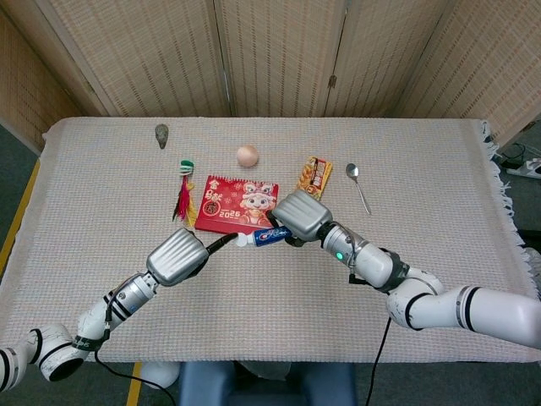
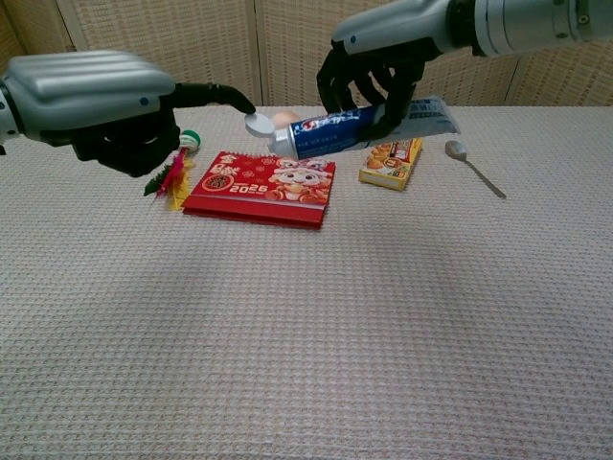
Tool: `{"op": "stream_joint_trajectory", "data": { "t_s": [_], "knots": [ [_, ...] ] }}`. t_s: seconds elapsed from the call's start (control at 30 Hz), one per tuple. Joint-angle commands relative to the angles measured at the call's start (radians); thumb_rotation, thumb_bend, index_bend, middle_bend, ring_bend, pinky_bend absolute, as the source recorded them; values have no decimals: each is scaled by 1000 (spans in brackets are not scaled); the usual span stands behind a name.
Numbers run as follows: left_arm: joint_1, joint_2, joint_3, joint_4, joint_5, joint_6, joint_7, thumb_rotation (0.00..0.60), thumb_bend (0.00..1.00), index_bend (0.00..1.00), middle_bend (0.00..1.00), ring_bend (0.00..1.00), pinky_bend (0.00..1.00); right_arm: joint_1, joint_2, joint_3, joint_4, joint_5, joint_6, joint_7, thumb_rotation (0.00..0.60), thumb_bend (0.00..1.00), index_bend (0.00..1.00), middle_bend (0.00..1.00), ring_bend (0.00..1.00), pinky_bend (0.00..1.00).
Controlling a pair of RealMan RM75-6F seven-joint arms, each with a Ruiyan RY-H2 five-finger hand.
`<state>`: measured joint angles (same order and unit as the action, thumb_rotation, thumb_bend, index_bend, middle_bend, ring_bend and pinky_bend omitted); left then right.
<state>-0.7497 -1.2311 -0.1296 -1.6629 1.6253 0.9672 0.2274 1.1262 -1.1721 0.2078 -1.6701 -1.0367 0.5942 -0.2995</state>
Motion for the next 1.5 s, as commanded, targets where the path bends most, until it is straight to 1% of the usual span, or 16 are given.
{"op": "stream_joint_trajectory", "data": {
  "t_s": [0.03,0.33,0.6,0.67,0.7,0.77,0.83,0.87,0.97,1.03,1.1,1.17,1.27,1.37,1.43,1.5],
  "knots": [
    [-1,-2,4,0,-9,0,6,600,902,138,925,852,793,-2,-5,3,5,-15,9,22,600,875,691,620,676,626],
    [17,-24,23,19,-27,33,-10,600,902,130,925,844,793,-32,-6,16,6,-68,60,96,600,899,705,631,688,627],
    [27,-49,23,44,-31,80,-118,600,899,121,923,814,792,-69,-26,20,9,-126,104,185,600,902,707,633,690,627],
    [36,-43,21,46,-30,104,-134,600,880,112,888,775,792,-78,-27,17,9,-134,111,198,600,902,707,633,689,627],
    [42,-38,19,45,-30,118,-146,600,842,107,862,753,788,-84,-29,17,9,-138,117,208,600,902,707,633,689,626],
    [60,-23,13,40,-40,150,-192,600,667,99,762,675,746,-100,-34,15,13,-145,130,235,600,903,707,633,689,626],
    [77,-8,-1,35,-58,184,-255,600,452,93,600,553,656,-116,-48,14,22,-154,147,265,600,903,707,633,689,627],
    [84,-2,-6,34,-65,197,-286,600,394,92,532,497,612,-123,-56,15,24,-158,156,281,600,903,707,633,689,627],
    [101,26,-26,18,-99,217,-412,600,293,87,304,272,410,-144,-88,18,29,-180,182,344,600,902,707,634,689,626],
    [110,51,-43,-7,-134,215,-505,596,266,80,204,174,308,-155,-111,18,35,-200,193,387,600,902,707,634,689,626],
    [115,78,-57,-34,-163,203,-589,547,239,71,148,116,220,-162,-133,15,42,-216,200,417,600,902,707,634,688,627],
    [119,104,-71,-59,-186,189,-686,451,215,61,117,86,149,-170,-162,13,54,-230,213,447,600,902,707,634,688,626],
    [120,124,-83,-82,-204,165,-799,277,181,55,87,49,46,-179,-208,15,65,-242,226,504,600,903,708,634,689,626],
    [115,130,-88,-94,-208,141,-871,183,153,46,62,16,0,-183,-251,14,89,-261,239,536,600,902,708,634,695,626],
    [111,125,-94,-101,-221,130,-887,114,137,36,41,3,0,-186,-279,18,100,-267,250,559,600,902,709,634,702,627],
    [107,107,-101,-100,-229,133,-874,70,129,15,28,0,0,-188,-307,26,109,-268,262,582,600,902,709,634,706,627]
  ]
}}
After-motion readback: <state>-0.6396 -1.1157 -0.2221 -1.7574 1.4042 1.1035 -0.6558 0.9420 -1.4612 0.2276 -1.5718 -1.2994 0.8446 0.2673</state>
